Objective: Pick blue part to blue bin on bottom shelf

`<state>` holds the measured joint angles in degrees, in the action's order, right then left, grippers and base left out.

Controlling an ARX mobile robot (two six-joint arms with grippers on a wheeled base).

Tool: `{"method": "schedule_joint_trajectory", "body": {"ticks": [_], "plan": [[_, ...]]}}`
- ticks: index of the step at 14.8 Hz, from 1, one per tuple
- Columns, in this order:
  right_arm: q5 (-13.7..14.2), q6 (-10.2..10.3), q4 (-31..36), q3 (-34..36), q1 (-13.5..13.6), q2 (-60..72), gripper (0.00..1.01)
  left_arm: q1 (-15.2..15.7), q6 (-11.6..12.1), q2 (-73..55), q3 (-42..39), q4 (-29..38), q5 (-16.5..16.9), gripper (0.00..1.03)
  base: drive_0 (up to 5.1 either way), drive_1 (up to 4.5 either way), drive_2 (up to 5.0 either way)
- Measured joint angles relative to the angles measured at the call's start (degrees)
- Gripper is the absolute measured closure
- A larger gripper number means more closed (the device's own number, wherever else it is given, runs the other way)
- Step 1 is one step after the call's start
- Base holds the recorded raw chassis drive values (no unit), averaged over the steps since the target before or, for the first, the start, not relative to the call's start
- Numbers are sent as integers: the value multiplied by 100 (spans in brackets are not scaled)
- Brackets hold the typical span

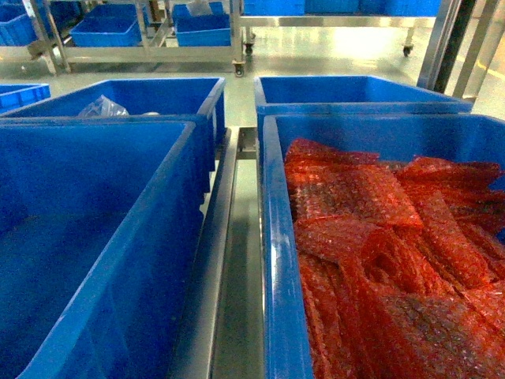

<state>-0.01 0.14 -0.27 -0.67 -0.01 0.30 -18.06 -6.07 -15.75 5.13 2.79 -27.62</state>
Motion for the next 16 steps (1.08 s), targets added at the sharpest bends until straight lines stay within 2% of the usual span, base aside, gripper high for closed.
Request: {"method": "schedule_joint_trajectory", "body": {"ticks": [16], "plan": [[-2, 0, 0, 0, 0, 0, 3, 0, 0, 0, 0, 0, 0, 59, 0, 0, 0]]}}
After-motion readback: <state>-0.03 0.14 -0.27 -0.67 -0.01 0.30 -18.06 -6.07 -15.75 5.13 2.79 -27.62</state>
